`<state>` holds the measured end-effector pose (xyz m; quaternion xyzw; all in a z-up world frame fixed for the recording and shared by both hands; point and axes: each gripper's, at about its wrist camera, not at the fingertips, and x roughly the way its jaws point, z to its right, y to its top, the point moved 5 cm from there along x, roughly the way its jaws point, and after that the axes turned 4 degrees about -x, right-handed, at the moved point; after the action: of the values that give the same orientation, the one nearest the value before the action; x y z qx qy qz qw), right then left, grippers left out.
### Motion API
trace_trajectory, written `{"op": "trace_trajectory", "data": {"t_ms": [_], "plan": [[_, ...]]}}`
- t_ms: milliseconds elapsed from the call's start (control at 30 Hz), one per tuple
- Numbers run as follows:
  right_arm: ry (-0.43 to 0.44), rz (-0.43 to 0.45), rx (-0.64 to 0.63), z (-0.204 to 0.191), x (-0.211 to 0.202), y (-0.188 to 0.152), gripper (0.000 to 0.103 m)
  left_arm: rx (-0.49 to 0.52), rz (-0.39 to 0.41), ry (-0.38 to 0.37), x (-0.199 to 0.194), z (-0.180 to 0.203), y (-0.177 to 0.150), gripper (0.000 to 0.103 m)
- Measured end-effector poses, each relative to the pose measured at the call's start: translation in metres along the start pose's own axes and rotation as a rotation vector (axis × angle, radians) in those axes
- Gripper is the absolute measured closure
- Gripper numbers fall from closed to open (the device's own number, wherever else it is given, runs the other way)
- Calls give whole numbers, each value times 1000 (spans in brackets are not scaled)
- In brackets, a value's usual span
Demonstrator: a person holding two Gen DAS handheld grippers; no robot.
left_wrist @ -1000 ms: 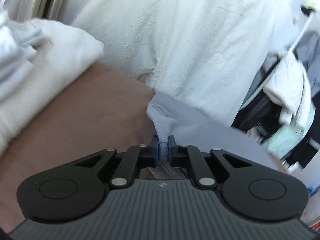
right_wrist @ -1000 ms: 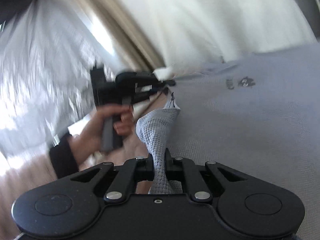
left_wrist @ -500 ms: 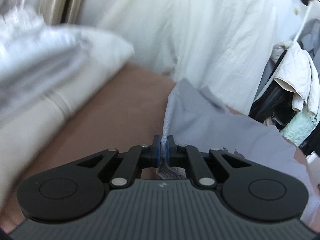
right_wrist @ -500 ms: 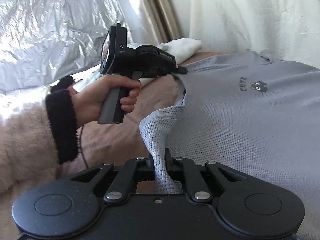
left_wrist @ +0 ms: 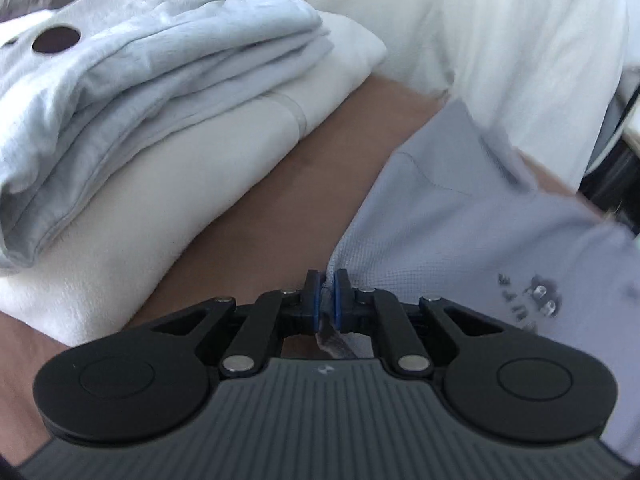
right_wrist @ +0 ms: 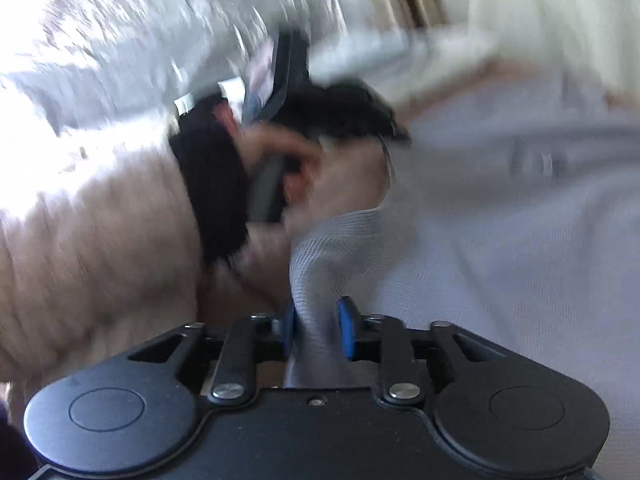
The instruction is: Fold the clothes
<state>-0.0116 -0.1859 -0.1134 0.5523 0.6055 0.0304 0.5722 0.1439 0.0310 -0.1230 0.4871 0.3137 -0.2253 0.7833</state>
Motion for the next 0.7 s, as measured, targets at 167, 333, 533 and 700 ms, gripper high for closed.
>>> {"op": "trace_trajectory", "data": {"t_ms": [167,333,533,700], "plan": [[-168,123,37,65,-84,18,50,9,78,-60,-32,34,10,95],[-330,225,103,138,-155,34,42,17,156,-121,-64,68,21,90],[-373,192,489,259,-194,11,40,63,125,-230,-68,137,30,72],[-673,156,531,326,-202,-11,40,114,40,-325,-22,222,32,72]]}}
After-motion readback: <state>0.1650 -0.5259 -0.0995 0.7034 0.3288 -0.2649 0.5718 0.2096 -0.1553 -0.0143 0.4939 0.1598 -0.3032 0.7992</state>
